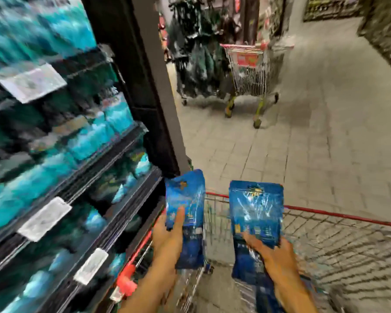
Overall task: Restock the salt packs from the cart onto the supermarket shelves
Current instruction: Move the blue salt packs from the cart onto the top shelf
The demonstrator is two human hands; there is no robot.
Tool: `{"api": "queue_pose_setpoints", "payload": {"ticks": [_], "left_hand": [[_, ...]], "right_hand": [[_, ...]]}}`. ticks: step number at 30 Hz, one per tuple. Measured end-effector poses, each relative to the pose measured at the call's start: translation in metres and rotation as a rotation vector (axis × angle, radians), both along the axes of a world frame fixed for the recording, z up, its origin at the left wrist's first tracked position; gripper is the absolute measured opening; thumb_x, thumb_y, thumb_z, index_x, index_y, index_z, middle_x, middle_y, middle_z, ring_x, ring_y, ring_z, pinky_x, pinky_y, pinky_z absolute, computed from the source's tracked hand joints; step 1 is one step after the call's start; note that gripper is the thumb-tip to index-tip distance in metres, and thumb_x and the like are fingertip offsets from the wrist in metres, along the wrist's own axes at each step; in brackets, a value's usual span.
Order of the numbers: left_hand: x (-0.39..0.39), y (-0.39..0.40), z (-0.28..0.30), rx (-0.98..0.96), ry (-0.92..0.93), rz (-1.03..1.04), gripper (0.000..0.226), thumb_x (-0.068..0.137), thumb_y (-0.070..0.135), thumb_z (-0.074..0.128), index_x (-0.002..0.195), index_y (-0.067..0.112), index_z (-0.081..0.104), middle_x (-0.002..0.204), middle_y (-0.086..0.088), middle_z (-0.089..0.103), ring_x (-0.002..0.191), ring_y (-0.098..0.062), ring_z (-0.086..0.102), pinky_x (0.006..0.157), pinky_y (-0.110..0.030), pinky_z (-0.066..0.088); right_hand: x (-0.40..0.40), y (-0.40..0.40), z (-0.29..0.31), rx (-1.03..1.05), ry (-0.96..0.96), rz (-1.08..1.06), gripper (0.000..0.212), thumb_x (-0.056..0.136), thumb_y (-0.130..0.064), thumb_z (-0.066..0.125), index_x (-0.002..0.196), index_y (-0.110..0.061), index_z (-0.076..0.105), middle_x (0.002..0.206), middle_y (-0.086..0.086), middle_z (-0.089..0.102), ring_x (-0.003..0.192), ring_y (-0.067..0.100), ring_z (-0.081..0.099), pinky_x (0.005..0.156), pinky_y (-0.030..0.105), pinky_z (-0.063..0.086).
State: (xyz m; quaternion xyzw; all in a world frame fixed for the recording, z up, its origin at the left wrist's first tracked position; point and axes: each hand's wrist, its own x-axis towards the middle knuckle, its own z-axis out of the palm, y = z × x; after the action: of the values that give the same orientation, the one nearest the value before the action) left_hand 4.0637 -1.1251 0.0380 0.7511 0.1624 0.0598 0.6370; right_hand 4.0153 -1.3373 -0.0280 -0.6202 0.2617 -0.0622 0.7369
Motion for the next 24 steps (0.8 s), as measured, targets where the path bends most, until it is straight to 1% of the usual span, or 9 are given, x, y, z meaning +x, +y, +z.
{"api": "queue_pose_setpoints", "payload": {"ticks": [4, 7, 10, 13, 16, 19, 21, 23, 24], "left_hand": [[-0.024, 0.057, 0.066, -0.073, -0.109, 0.104, 0.029, 0.093, 0.036, 0.06, 0.106, 0.01, 0.067, 0.093, 0.001, 0.075, 0.086, -0.015, 0.07, 0.078, -0.027, 0.056], [-0.049, 0.097, 0.114, -0.102, -0.247, 0.128, 0.039, 0.079, 0.049, 0.063, 0.102, 0.019, 0.068, 0.094, 0.002, 0.077, 0.085, -0.014, 0.074, 0.073, -0.031, 0.058], [-0.074, 0.138, 0.163, -0.049, -0.41, 0.223, 0.04, 0.077, 0.049, 0.064, 0.103, 0.018, 0.068, 0.101, -0.002, 0.076, 0.095, -0.025, 0.072, 0.082, -0.042, 0.058], [-0.095, 0.175, 0.207, 0.061, -0.565, 0.329, 0.035, 0.081, 0.042, 0.064, 0.103, 0.015, 0.065, 0.099, 0.0, 0.075, 0.09, -0.017, 0.071, 0.078, -0.034, 0.057], [-0.111, 0.217, 0.245, 0.138, -0.684, 0.436, 0.017, 0.091, 0.027, 0.065, 0.101, 0.013, 0.061, 0.096, 0.003, 0.073, 0.085, -0.009, 0.068, 0.078, -0.03, 0.056], [-0.117, 0.255, 0.277, 0.21, -0.778, 0.534, 0.016, 0.091, 0.019, 0.067, 0.099, 0.008, 0.058, 0.088, 0.007, 0.068, 0.073, 0.005, 0.061, 0.071, -0.015, 0.05], [-0.113, 0.276, 0.298, 0.281, -0.807, 0.595, 0.019, 0.091, 0.018, 0.067, 0.102, 0.007, 0.055, 0.09, 0.008, 0.064, 0.072, 0.014, 0.056, 0.069, -0.005, 0.043], [-0.103, 0.292, 0.317, 0.315, -0.817, 0.652, 0.026, 0.092, 0.02, 0.067, 0.107, 0.005, 0.052, 0.097, 0.004, 0.062, 0.083, 0.01, 0.056, 0.071, -0.003, 0.039], [-0.096, 0.297, 0.324, 0.314, -0.812, 0.68, 0.029, 0.092, 0.021, 0.067, 0.109, 0.003, 0.051, 0.102, -0.001, 0.061, 0.09, -0.001, 0.057, 0.071, -0.004, 0.039]], "right_hand": [[0.021, 0.046, 0.075, 0.012, -0.179, 0.137, 0.032, 0.065, -0.014, 0.088, 0.093, -0.014, 0.072, 0.073, -0.008, 0.077, 0.063, 0.004, 0.071, 0.049, 0.015, 0.051], [0.023, 0.09, 0.124, 0.006, -0.336, 0.283, 0.045, 0.05, -0.033, 0.087, 0.089, -0.015, 0.076, 0.08, -0.005, 0.078, 0.071, 0.008, 0.074, 0.054, 0.019, 0.055], [0.029, 0.14, 0.17, 0.003, -0.481, 0.422, 0.045, 0.043, -0.04, 0.086, 0.083, -0.02, 0.08, 0.082, -0.002, 0.079, 0.071, 0.012, 0.075, 0.053, 0.019, 0.055], [0.039, 0.191, 0.209, 0.055, -0.614, 0.54, 0.051, 0.047, -0.038, 0.087, 0.092, -0.017, 0.078, 0.091, 0.003, 0.079, 0.079, 0.017, 0.076, 0.059, 0.023, 0.057], [0.051, 0.246, 0.25, 0.076, -0.749, 0.652, 0.051, 0.053, -0.04, 0.088, 0.1, -0.021, 0.077, 0.099, 0.002, 0.078, 0.088, 0.018, 0.076, 0.067, 0.026, 0.059], [0.061, 0.295, 0.295, 0.084, -0.861, 0.712, 0.051, 0.053, -0.045, 0.092, 0.099, -0.026, 0.077, 0.101, -0.001, 0.078, 0.092, 0.019, 0.075, 0.077, 0.033, 0.06], [0.073, 0.326, 0.324, 0.074, -0.928, 0.756, 0.04, 0.06, -0.036, 0.09, 0.097, -0.03, 0.077, 0.101, -0.002, 0.078, 0.093, 0.018, 0.075, 0.079, 0.034, 0.06], [0.09, 0.354, 0.351, 0.085, -0.979, 0.78, 0.028, 0.067, -0.022, 0.088, 0.091, -0.03, 0.078, 0.097, -0.003, 0.078, 0.088, 0.015, 0.075, 0.076, 0.031, 0.06], [0.098, 0.367, 0.364, 0.096, -0.986, 0.784, 0.024, 0.069, -0.018, 0.087, 0.089, -0.027, 0.078, 0.097, -0.003, 0.078, 0.088, 0.015, 0.075, 0.076, 0.031, 0.06]]}}
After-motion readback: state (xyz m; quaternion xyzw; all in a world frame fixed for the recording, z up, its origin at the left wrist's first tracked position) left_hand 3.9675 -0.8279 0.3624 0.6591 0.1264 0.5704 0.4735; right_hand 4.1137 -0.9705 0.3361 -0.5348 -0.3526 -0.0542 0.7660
